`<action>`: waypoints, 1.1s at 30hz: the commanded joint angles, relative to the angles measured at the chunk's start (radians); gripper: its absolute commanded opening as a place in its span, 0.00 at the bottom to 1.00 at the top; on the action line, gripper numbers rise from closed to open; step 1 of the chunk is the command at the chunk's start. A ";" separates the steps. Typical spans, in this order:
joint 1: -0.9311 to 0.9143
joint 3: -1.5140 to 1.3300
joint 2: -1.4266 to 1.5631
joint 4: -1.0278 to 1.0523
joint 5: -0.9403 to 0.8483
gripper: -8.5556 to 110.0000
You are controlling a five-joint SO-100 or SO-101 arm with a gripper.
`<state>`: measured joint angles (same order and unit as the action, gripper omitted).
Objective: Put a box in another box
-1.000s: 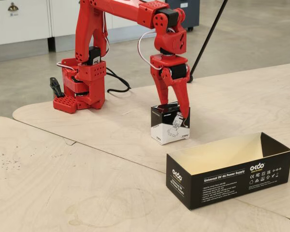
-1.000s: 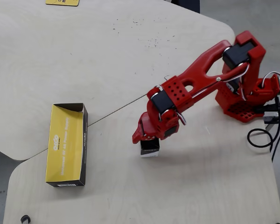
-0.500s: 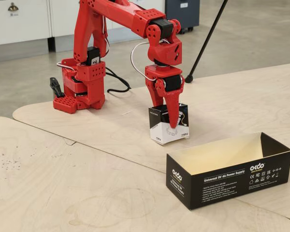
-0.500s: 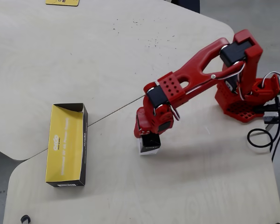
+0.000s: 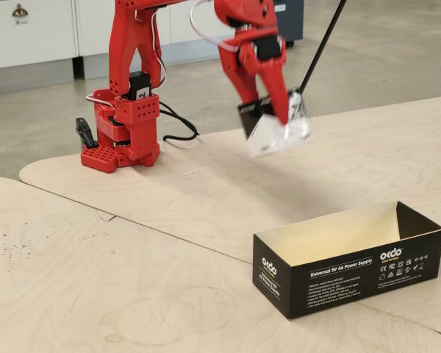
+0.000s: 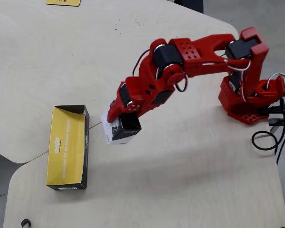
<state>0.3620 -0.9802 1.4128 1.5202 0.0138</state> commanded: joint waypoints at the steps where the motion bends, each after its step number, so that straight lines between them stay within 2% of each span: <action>1: -0.023 0.163 -0.040 -0.078 -0.091 0.17; 10: -0.057 0.265 -0.241 -0.348 -0.198 0.17; 15: -0.066 0.368 -0.367 -0.414 -0.221 0.17; 28: -0.077 0.341 -0.517 -0.535 -0.272 0.16; 33: -0.083 0.298 -0.512 -0.557 -0.276 0.25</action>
<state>0.2961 -0.6934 0.8514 0.9894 -0.2608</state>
